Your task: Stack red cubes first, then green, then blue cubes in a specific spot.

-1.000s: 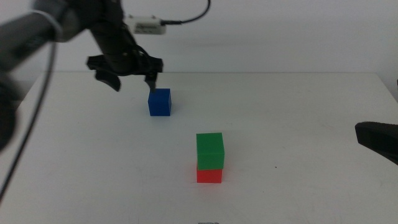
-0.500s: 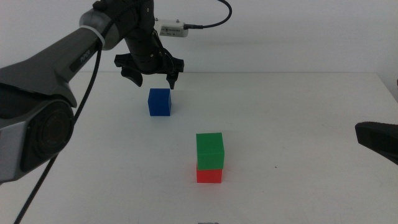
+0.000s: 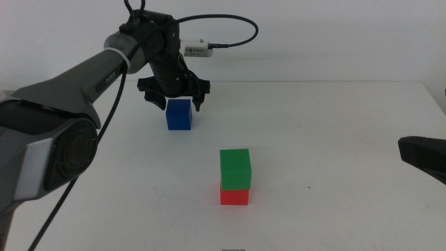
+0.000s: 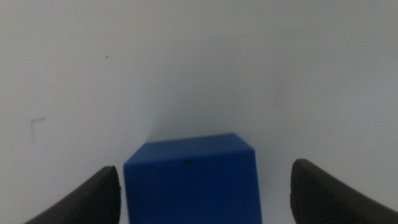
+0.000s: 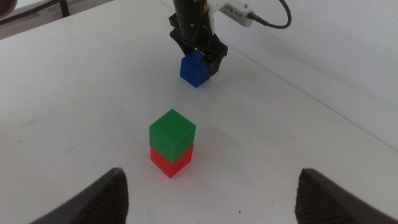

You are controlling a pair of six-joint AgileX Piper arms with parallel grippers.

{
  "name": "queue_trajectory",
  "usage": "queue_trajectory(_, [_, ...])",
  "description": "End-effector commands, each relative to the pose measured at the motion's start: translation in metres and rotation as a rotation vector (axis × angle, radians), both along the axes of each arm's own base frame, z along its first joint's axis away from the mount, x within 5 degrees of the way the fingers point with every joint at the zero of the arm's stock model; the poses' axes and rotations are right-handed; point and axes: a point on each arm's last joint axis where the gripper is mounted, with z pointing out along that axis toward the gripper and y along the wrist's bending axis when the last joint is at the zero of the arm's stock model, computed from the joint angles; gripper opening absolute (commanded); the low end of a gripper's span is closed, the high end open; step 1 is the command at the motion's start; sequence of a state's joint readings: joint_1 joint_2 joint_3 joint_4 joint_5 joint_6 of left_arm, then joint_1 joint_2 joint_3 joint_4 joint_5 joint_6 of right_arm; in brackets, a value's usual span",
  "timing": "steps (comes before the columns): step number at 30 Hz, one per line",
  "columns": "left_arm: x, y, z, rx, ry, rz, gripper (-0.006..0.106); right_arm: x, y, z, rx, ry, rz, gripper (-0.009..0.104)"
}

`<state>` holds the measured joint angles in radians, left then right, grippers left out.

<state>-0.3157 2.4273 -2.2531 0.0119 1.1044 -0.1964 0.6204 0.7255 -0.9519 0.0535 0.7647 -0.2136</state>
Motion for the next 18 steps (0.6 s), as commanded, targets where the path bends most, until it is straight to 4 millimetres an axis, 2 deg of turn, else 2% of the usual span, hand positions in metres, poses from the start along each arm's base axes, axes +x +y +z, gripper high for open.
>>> queue_trajectory(1, [0.001,-0.002,0.042,-0.066,-0.135,0.018,0.094,0.002,-0.001,0.014,0.046,-0.087,-0.009,0.084])
queue_trajectory(6, [0.005,-0.004,0.029,-0.064,-0.126,0.019,0.085,0.002,-0.001,0.014,0.046,-0.087,-0.009,0.084])
queue_trajectory(7, [0.005,-0.004,0.029,-0.074,-0.122,0.042,0.065,0.002,-0.001,0.014,0.046,-0.087,-0.009,0.084])
queue_trajectory(13, [0.005,-0.001,0.028,-0.063,-0.114,0.056,0.025,0.002,-0.001,0.014,0.046,-0.087,-0.009,0.084])
queue_trajectory(14, [0.002,0.0,0.031,-0.054,-0.09,0.054,0.012,0.002,-0.001,0.014,0.046,-0.087,-0.009,0.084])
queue_trajectory(16, [-0.004,0.001,0.04,-0.042,-0.058,0.055,0.001,0.002,-0.001,0.014,0.046,-0.087,-0.009,0.084])
queue_trajectory(18, [-0.012,0.005,0.051,-0.017,-0.024,0.065,-0.002,0.002,-0.001,0.014,0.046,-0.087,-0.009,0.084])
